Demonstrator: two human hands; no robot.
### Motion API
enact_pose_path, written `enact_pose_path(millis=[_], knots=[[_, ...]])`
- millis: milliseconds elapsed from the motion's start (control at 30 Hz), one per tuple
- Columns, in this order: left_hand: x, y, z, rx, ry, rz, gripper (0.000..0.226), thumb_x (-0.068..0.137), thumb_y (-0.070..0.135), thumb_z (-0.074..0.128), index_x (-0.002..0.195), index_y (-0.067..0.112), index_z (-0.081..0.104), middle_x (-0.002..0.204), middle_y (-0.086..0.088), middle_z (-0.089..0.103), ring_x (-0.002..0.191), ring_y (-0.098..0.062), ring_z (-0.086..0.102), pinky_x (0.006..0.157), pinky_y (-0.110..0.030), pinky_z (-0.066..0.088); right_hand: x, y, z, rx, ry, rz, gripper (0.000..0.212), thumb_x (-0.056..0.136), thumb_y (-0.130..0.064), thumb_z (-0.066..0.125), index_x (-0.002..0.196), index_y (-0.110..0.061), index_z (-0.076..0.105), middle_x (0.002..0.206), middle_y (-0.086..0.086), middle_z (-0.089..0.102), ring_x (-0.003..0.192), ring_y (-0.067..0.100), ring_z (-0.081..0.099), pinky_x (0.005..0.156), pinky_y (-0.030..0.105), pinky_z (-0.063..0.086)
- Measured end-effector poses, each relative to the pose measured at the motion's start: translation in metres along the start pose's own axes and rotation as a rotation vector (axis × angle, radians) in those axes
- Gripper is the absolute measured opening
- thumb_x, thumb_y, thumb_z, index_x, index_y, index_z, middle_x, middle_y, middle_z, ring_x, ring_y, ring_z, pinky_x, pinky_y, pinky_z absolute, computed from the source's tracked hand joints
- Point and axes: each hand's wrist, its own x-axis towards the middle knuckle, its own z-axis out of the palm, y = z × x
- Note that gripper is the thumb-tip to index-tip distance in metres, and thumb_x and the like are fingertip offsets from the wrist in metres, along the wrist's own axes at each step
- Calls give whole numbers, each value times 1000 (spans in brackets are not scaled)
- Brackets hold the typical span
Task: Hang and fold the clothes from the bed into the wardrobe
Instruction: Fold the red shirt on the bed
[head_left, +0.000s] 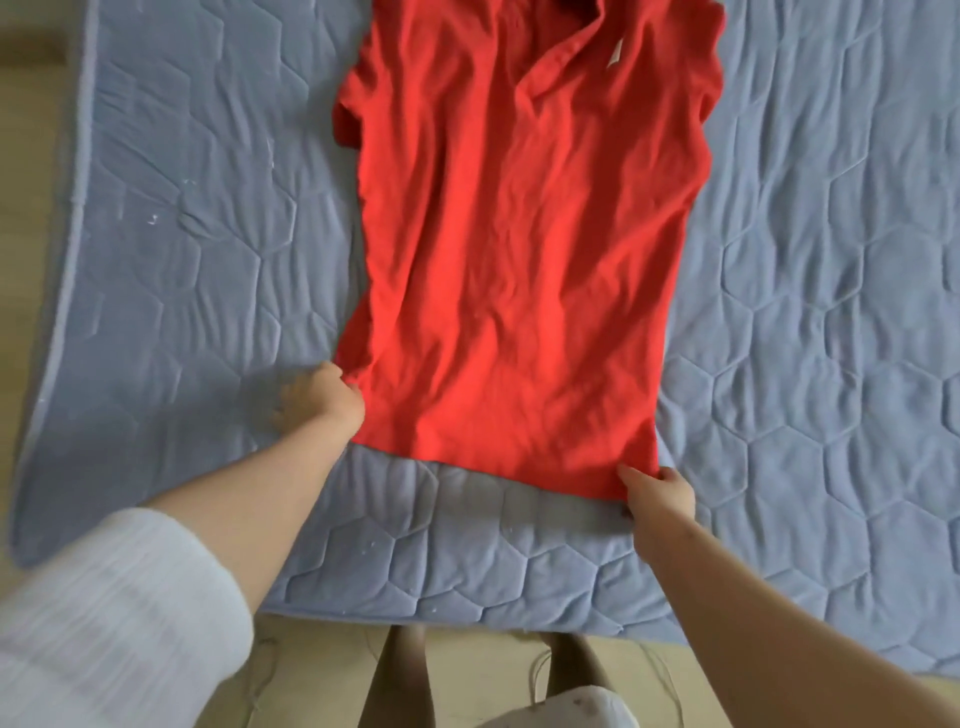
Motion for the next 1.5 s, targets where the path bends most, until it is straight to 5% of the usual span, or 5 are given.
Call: enact_pose_path(millis=[500,833,1000,1100,1500], knots=[[-38,-76,-5,-250,44,106,26,95,26,47,89,1,50,94,-29,62,91,-45,57,68,-38,37,-47,14,-58,15,381,-16,24,82,-8,50,104,-1,57,98,25,64,96,39,61,90,46,48],[-61,-133,41,5,-66,112,25,95,35,44,78,18,36,79,-12,59,85,-37,59,63,-35,37,-63,54,-87,46,298,111,18,78,13,41,65,1,41,45,3,36,37,16,37,25,15,27],[-64,-138,45,45,-96,130,20,95,34,44,83,18,39,90,-15,63,87,-37,60,62,-34,37,-59,67,-72,-76,355,312,20,91,-5,38,73,3,39,67,11,41,80,34,53,64,31,42],[-60,-130,38,56,-158,147,14,92,27,48,105,20,49,106,-10,63,99,-33,59,69,-34,40,-69,65,-54,-258,291,233,40,89,-9,46,126,5,39,126,21,44,123,38,41,101,42,35],[-10,-58,-14,-278,-282,193,32,88,16,55,120,11,52,115,-12,62,107,-30,57,89,-32,44,-114,-45,61,-560,9,-310,58,84,-19,52,140,-25,34,145,6,33,124,32,39,98,42,36]])
